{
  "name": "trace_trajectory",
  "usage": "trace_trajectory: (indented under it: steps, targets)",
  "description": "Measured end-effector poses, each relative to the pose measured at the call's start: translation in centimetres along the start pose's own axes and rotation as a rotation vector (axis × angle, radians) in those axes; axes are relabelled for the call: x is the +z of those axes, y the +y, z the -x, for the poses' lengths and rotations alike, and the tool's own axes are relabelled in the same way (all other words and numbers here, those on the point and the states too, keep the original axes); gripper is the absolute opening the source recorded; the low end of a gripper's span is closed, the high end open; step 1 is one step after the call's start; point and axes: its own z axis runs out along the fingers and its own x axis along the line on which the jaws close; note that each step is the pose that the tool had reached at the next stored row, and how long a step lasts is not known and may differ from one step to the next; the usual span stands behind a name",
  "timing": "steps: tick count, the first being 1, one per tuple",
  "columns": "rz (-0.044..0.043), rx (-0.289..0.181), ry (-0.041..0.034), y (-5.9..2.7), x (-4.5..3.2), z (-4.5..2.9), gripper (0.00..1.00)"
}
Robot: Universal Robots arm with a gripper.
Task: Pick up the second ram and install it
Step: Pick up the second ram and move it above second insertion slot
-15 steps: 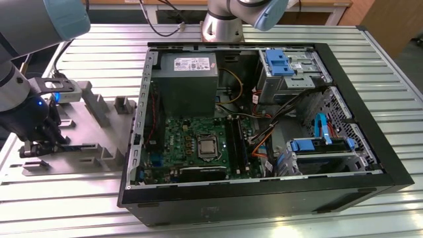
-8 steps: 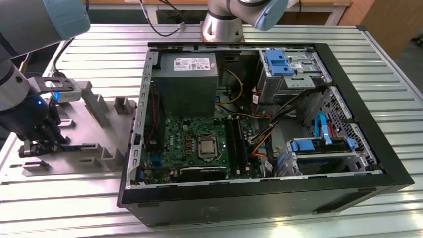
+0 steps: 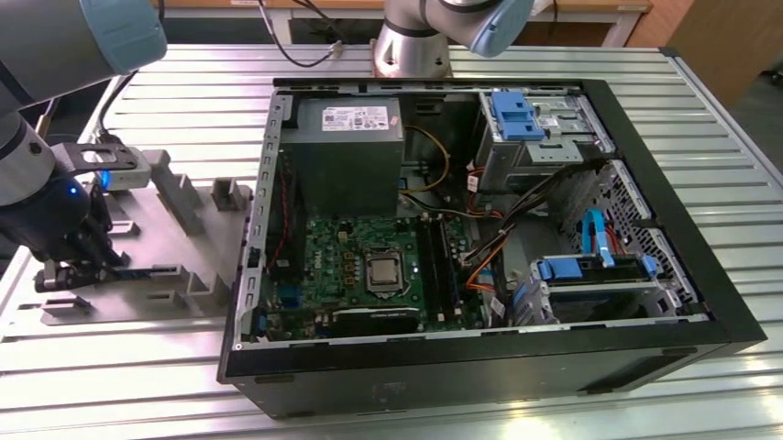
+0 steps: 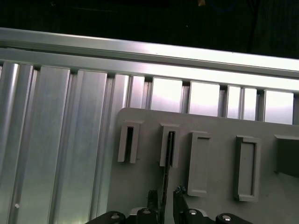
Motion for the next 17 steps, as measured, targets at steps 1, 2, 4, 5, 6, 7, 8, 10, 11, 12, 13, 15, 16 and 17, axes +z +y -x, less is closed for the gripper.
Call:
trace_trajectory:
  steps: [1, 2, 4, 5, 6, 7, 8, 10, 11, 12, 13, 15, 16, 17]
  targets:
    - [0.0, 0.0, 0.0, 0.0, 0.0, 0.0, 0.27]
    - [0.0001, 0.0, 0.0, 0.0, -0.01, 0.0, 0.27]
    - [0.0001, 0.0, -0.0001, 0.0, 0.0, 0.0, 0.26]
    - [0.0001, 0.0, -0.0002, 0.0, 0.0, 0.0, 0.19]
    - [0.0001, 0.0, -0.0003, 0.0, -0.01, 0.0, 0.19]
    - [0.0001, 0.0, -0.0003, 0.0, 0.0, 0.0, 0.19]
    - [0.0001, 0.0, -0.0004, 0.0, 0.0, 0.0, 0.19]
    - [0.0001, 0.0, -0.0005, 0.0, -0.01, 0.0, 0.19]
    - [0.0, 0.0, -0.0007, 0.0, 0.0, 0.0, 0.19]
    - [0.0, 0.0, -0.001, 0.0, 0.0, 0.0, 0.19]
    - [0.0, 0.0, -0.0011, 0.0, 0.0, 0.0, 0.19]
    - [0.0, 0.0, -0.0012, 0.0, 0.0, 0.0, 0.19]
    - [0.0, 0.0, -0.0012, 0.0, 0.0, 0.0, 0.19]
    - [0.0, 0.0, -0.0012, 0.0, 0.0, 0.0, 0.19]
